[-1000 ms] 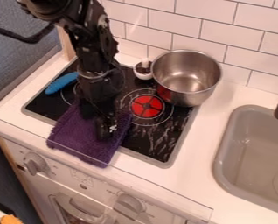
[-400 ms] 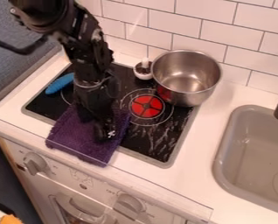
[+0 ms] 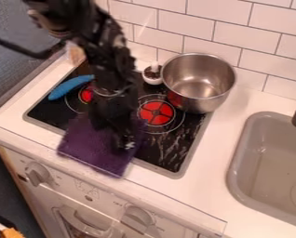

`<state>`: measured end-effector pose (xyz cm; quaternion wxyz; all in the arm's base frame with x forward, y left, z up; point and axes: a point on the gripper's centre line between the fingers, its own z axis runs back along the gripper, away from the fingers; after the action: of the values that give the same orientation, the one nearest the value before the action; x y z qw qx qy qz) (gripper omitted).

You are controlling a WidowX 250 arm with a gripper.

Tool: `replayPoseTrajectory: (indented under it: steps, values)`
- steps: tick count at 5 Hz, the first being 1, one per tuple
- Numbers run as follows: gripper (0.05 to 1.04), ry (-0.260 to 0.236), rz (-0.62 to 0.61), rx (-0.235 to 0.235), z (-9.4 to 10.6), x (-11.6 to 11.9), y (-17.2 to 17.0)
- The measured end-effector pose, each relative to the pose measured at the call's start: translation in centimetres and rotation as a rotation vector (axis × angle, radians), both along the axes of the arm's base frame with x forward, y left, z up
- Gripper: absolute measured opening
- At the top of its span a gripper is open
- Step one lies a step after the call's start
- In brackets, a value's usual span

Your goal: Move the purple cloth to the bottom right of the stove

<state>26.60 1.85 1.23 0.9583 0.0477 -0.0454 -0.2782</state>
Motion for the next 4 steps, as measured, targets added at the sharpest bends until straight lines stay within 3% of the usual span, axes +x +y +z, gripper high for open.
replayPoseTrajectory:
  steps: [4]
  values:
    - [1.001,-0.010,-0.258,-0.009,0.2,3.3,-9.6]
